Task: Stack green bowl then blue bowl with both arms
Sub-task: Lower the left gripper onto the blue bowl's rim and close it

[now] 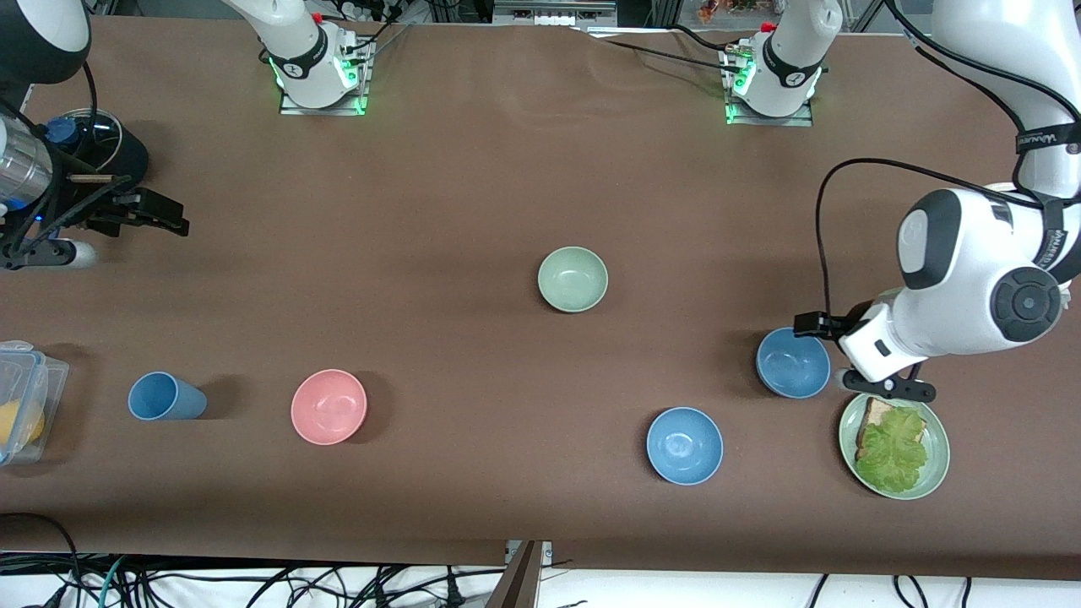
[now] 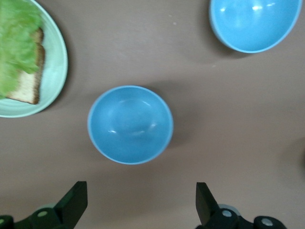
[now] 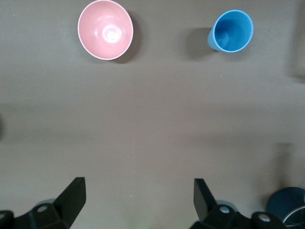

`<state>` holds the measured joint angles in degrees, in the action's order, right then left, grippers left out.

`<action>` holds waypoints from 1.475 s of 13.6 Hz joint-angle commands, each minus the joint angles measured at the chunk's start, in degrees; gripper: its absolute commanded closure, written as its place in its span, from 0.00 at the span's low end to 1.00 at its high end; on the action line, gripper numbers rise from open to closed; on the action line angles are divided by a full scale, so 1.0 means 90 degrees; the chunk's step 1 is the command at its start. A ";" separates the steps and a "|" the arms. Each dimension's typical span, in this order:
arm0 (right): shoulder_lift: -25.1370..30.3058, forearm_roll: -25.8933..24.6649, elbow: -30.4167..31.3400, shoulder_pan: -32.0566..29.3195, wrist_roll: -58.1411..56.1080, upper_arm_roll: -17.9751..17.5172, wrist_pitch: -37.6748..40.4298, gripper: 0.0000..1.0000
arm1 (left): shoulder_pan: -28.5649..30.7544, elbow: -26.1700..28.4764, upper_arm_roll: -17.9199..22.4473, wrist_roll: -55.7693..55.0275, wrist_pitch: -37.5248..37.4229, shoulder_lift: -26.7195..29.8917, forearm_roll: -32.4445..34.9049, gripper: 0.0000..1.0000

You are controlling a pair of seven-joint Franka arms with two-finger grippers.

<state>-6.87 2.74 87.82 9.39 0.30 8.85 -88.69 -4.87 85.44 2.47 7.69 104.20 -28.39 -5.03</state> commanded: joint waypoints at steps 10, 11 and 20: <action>0.0500 -0.0031 0.0603 0.0040 -0.0267 0.0081 -0.0400 0.00 | 0.0531 0.0378 -0.0010 0.0083 0.1642 -0.1240 -0.0671 0.06; 0.0500 -0.0031 0.0603 0.0040 -0.0267 0.0081 -0.0400 0.00 | 0.0541 0.0457 -0.0010 0.0083 0.1770 -0.1250 -0.0682 0.15; 0.0422 -0.0021 0.0574 0.0021 -0.0267 0.0110 -0.0546 0.00 | 0.0834 0.0477 -0.0030 0.0659 0.1811 -0.1425 -0.1131 1.00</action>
<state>-3.82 2.74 92.16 9.46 -1.14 9.54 -92.46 2.02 88.89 2.74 11.70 119.68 -41.45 -13.63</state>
